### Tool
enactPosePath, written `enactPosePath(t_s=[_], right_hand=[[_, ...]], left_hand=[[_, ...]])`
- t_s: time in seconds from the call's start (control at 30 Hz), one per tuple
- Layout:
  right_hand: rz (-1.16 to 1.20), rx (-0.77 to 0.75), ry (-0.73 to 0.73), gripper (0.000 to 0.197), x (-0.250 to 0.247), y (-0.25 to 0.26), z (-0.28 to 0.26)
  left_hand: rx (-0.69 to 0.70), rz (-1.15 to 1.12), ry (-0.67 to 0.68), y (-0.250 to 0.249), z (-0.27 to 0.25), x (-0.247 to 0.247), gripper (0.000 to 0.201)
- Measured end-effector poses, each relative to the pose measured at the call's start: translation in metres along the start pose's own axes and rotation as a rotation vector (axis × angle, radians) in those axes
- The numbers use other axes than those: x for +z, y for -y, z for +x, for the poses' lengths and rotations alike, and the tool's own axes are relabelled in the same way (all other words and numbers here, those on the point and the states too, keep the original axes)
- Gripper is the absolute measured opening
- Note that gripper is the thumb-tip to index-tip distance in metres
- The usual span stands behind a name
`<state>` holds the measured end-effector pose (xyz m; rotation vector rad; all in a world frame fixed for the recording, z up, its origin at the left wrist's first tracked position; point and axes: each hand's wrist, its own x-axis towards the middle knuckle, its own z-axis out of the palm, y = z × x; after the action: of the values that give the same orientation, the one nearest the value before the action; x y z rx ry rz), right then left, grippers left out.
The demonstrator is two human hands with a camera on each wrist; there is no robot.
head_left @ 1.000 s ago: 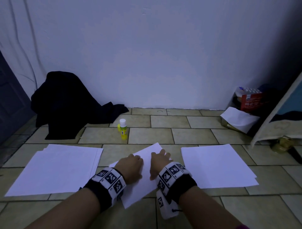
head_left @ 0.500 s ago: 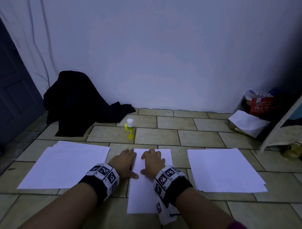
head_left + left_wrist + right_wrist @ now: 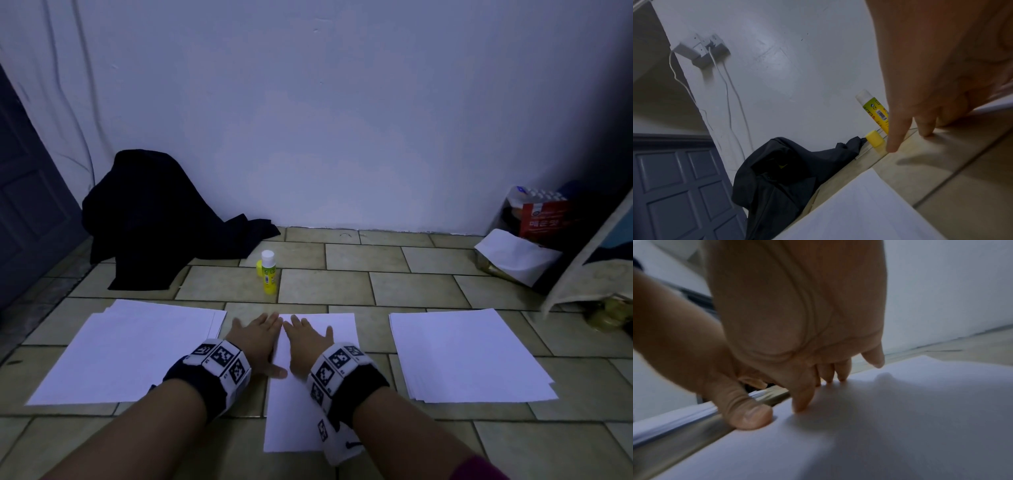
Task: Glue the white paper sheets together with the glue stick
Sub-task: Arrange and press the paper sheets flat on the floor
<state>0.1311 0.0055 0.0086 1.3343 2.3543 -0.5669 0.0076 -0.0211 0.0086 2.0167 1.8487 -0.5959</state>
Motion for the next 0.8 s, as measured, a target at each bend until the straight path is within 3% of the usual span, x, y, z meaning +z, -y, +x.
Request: enactPosePath(t_s=[0.27, 0.47, 0.57, 0.67, 0.73, 0.8], right_hand=[[0.162, 0.189, -0.094, 0.089, -0.006, -0.074, -0.024], [0.11, 0.259, -0.119, 0.093, -0.009, -0.072, -0.019], [0.022, 0.348, -0.211, 0.077, -0.011, -0.063, -0.025], [-0.052, 0.317, -0.227, 0.048, -0.01, -0.053, -0.027], [0.012, 0.28, -0.222, 0.033, -0.008, -0.044, -0.026], [0.087, 0.261, -0.225, 0.032, -0.006, -0.036, -0.024]], left_hand=[[0.005, 0.003, 0.014, 0.001, -0.002, 0.0, 0.104], [0.014, -0.002, 0.031, 0.004, -0.005, -0.004, 0.105], [-0.026, 0.039, -0.039, 0.001, -0.004, -0.015, 0.09], [-0.053, 0.111, -0.197, -0.009, -0.001, -0.024, 0.061], [0.047, 0.118, -0.247, -0.018, 0.0, -0.023, 0.045], [0.142, 0.124, -0.213, -0.024, 0.002, -0.019, 0.045]])
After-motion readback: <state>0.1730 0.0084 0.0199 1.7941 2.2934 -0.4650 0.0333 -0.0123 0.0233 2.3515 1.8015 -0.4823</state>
